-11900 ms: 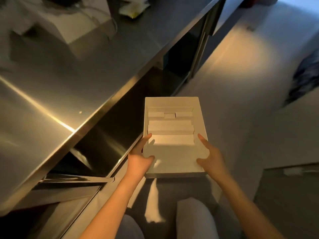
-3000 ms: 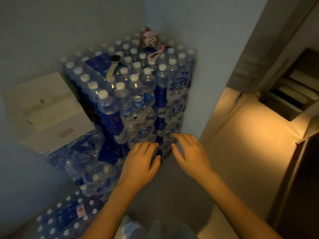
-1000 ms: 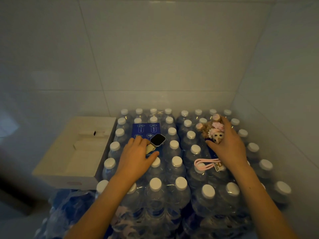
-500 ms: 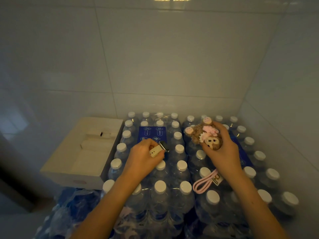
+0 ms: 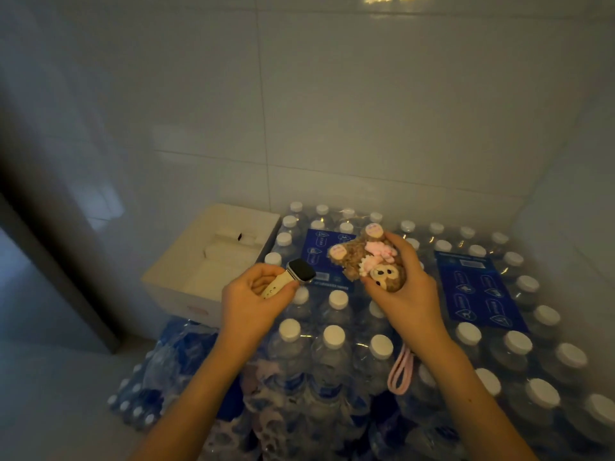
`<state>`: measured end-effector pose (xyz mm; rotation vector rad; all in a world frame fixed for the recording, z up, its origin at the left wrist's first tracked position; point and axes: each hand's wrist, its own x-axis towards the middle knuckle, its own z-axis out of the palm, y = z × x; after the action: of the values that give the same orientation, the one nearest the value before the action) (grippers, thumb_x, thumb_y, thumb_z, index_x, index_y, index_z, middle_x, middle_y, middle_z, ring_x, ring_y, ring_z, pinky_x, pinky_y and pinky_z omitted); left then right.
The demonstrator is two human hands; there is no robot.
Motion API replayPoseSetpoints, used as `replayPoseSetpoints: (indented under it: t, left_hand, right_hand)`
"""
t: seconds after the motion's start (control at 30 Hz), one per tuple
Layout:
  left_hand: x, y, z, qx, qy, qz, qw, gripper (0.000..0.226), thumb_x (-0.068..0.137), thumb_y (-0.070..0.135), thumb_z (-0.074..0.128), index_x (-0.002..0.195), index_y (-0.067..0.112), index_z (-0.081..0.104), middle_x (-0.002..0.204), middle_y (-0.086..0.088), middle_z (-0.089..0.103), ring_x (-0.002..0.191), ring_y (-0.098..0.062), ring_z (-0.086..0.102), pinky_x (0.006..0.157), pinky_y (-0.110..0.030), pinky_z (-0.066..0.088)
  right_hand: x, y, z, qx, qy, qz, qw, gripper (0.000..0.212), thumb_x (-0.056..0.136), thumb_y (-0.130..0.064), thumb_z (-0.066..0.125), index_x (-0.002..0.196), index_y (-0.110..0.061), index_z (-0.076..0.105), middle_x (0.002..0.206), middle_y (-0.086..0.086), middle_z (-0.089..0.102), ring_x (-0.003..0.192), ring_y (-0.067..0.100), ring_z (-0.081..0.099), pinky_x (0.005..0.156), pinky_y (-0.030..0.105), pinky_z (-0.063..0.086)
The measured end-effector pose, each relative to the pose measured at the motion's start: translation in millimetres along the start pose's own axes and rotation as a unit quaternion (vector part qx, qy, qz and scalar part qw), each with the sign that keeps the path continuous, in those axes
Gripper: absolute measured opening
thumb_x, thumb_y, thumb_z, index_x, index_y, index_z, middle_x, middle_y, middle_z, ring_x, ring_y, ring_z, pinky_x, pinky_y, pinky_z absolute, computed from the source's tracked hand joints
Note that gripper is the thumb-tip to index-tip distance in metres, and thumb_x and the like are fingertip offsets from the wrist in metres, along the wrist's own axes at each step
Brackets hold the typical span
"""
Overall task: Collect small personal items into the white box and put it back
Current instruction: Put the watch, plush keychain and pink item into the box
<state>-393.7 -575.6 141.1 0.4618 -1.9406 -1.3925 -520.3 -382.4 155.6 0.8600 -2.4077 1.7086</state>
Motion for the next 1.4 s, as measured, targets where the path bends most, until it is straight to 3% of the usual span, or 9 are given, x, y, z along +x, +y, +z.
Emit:
replayPoseSetpoints:
  t: [0.13, 0.33, 0.57, 0.7, 0.77, 0.87, 0.97, 1.1, 1.4]
  left_hand:
    - [-13.1, -5.8, -37.2, -0.035, 0.034, -0.015, 0.999, 0.036, 0.065, 0.045, 0.074, 0.090, 0.019, 0.068, 0.084, 0.003, 0.073, 0.082, -0.015, 0.070, 0.073, -0.026, 0.056]
    - [-22.4, -4.0, -101.7, -0.001, 0.084, -0.009, 0.996, 0.015, 0.077, 0.013, 0.075, 0.090, 0.012, 0.068, 0.080, 0.009, 0.072, 0.077, -0.004, 0.068, 0.066, -0.012, 0.052]
    - [-13.7, -29.5, -221.1, -0.009, 0.130, -0.013, 0.991, 0.016, 0.075, 0.011, 0.077, 0.090, 0.011, 0.070, 0.081, 0.001, 0.072, 0.074, -0.006, 0.068, 0.065, -0.012, 0.052]
    - [-13.3, -59.3, -298.2, 0.001, 0.120, -0.027, 0.992, 0.014, 0.076, 0.014, 0.077, 0.088, 0.014, 0.070, 0.079, 0.001, 0.072, 0.075, -0.009, 0.069, 0.067, -0.013, 0.052]
    - [-13.1, -69.8, -332.3, 0.002, 0.117, -0.040, 0.992, 0.013, 0.075, 0.013, 0.077, 0.087, 0.014, 0.070, 0.078, 0.003, 0.072, 0.074, -0.009, 0.068, 0.066, -0.013, 0.052]
    - [-1.6, -80.0, -365.8, 0.011, 0.092, -0.047, 0.995, 0.015, 0.075, 0.013, 0.077, 0.088, 0.014, 0.070, 0.078, 0.004, 0.072, 0.075, -0.008, 0.068, 0.066, -0.013, 0.052]
    - [15.0, -90.0, -379.2, 0.003, 0.066, -0.057, 0.996, 0.016, 0.075, 0.013, 0.077, 0.088, 0.014, 0.070, 0.080, 0.004, 0.072, 0.075, -0.006, 0.068, 0.066, -0.013, 0.052]
    - [42.6, -106.9, -376.9, -0.009, 0.030, -0.062, 0.998, 0.016, 0.076, 0.013, 0.075, 0.091, 0.015, 0.069, 0.081, 0.005, 0.072, 0.075, -0.005, 0.068, 0.067, -0.013, 0.052]
    - [133.4, -121.7, -327.3, -0.045, -0.007, -0.047, 0.998, 0.015, 0.078, 0.004, 0.072, 0.090, 0.009, 0.067, 0.080, 0.001, 0.069, 0.071, 0.000, 0.065, 0.062, -0.008, 0.048]
  right_hand:
    - [-5.2, -17.4, 27.9, 0.017, -0.029, -0.011, 0.999, 0.068, 0.077, -0.024, 0.076, 0.129, -0.050, 0.041, 0.107, -0.032, 0.055, 0.099, -0.018, 0.053, 0.075, 0.004, 0.046]
    - [-15.3, -52.4, 82.1, 0.020, -0.056, -0.028, 0.998, 0.070, 0.076, -0.024, 0.077, 0.129, -0.050, 0.041, 0.108, -0.024, 0.060, 0.099, -0.007, 0.058, 0.079, 0.011, 0.050]
    - [-36.5, -111.1, 173.9, 0.037, -0.038, -0.048, 0.997, 0.070, 0.075, -0.020, 0.078, 0.127, -0.050, 0.043, 0.102, -0.031, 0.057, 0.092, -0.019, 0.055, 0.071, 0.002, 0.045]
    - [-49.4, -140.0, 242.0, 0.064, -0.016, -0.045, 0.997, 0.065, 0.076, -0.012, 0.077, 0.125, -0.044, 0.048, 0.105, -0.029, 0.058, 0.095, -0.016, 0.056, 0.075, 0.005, 0.046]
    - [-53.3, -151.2, 273.2, 0.064, -0.004, -0.036, 0.997, 0.065, 0.076, -0.015, 0.077, 0.127, -0.042, 0.048, 0.108, -0.027, 0.059, 0.099, -0.011, 0.058, 0.078, 0.010, 0.048]
    - [-56.5, -162.3, 308.9, 0.054, -0.004, -0.015, 0.998, 0.067, 0.076, -0.019, 0.078, 0.129, -0.045, 0.046, 0.109, -0.026, 0.059, 0.100, -0.011, 0.056, 0.074, 0.008, 0.049]
    - [-53.9, -169.6, 335.6, 0.044, -0.003, 0.002, 0.999, 0.068, 0.076, -0.021, 0.078, 0.131, -0.042, 0.045, 0.110, -0.024, 0.059, 0.100, -0.008, 0.057, 0.077, 0.011, 0.051]
    - [-35.6, -167.7, 360.5, 0.028, -0.005, 0.013, 1.000, 0.069, 0.076, -0.026, 0.078, 0.132, -0.045, 0.042, 0.117, -0.013, 0.061, 0.106, 0.006, 0.059, 0.085, 0.027, 0.054]
    - [51.4, -148.6, 362.6, 0.061, 0.036, -0.014, 0.997, 0.065, 0.079, -0.018, 0.076, 0.133, -0.037, 0.046, 0.111, -0.025, 0.061, 0.101, -0.008, 0.059, 0.081, 0.011, 0.049]
